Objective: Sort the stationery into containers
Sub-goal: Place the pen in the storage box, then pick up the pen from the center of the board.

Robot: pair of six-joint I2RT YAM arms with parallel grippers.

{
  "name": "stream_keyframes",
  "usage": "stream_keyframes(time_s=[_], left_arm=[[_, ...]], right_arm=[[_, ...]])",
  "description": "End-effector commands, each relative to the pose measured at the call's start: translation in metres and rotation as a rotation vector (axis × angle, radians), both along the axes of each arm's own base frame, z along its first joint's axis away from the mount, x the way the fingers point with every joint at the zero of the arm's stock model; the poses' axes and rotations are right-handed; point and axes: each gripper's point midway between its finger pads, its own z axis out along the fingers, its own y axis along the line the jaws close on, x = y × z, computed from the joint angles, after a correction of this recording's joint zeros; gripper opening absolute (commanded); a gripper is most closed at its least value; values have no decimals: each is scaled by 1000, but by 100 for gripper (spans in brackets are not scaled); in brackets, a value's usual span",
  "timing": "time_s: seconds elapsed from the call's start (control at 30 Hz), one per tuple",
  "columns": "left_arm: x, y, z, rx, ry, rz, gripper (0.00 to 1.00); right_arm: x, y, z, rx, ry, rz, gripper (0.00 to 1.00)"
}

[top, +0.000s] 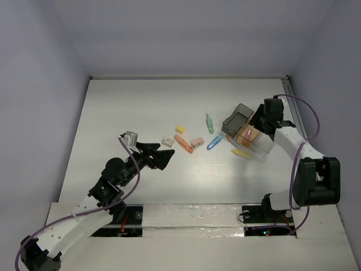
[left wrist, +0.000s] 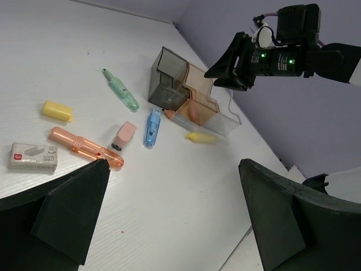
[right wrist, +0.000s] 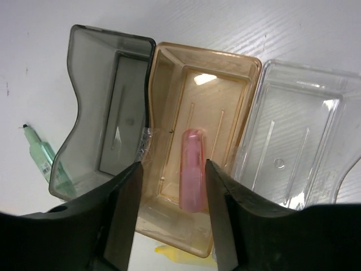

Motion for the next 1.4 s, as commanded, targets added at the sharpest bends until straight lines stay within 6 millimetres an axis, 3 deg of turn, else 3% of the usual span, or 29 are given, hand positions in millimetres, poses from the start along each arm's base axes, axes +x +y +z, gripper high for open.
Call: stream_keyframes(time_s=[0.0, 0.1, 0.2, 0.27, 0.37, 0.4, 0.5, 0.53, 0.67, 0.83, 0.87, 0.9, 1.03, 1.1, 1.17, 1.23, 1.37], left_arm=[[1, -3, 13, -26, -52, -14, 99], [1, -4, 14, -25, -50, -17, 99], [2, -5, 12, -26, -43, -16, 99], [4, -6, 11, -23, -35, -13, 99], [6, -8, 7, -20, -19, -15, 99], [8, -10, 4, -16, -7, -14, 99], [11, -10, 3, -7, 8, -3, 99], [12, -10, 2, -6, 13, 2, 99], [15, -5, 1, -1, 31, 35, 98], [16, 4, -15, 11, 84, 83, 94], [16, 7, -21, 23, 99, 97, 94], [16, 9, -20, 21, 101, 107, 94], [15, 19, -30, 32, 131, 149, 91], [14, 24, -36, 41, 148, 167, 88], [13, 27, -40, 41, 162, 180, 82], [12, 29, -43, 44, 174, 188, 81], [11, 34, -45, 32, 187, 208, 80]], right_arm=[[15, -5, 42, -28, -88, 5, 56], [13, -4, 55, -33, -108, 23, 62], [8, 18, 69, 36, -169, 128, 63], [1, 43, 73, 90, -190, 222, 62], [-14, 94, 69, 128, -184, 370, 45], [-24, 126, 65, 125, -168, 462, 31], [-35, 169, 60, 113, -140, 584, 15], [-40, 193, 58, 116, -123, 653, 13], [-45, 241, 58, 129, -120, 804, 12], [-40, 280, 49, 84, -92, 921, 18], [-43, 290, 35, 74, -53, 953, 21], [-36, 295, 40, 63, -66, 968, 28], [-35, 321, 23, 20, -11, 1043, 45], [-35, 326, 1, -8, 54, 1067, 50], [-30, 333, 0, -32, 70, 1077, 54], [-30, 336, -20, -68, 126, 1103, 55], [-27, 339, -39, -128, 186, 1106, 56]])
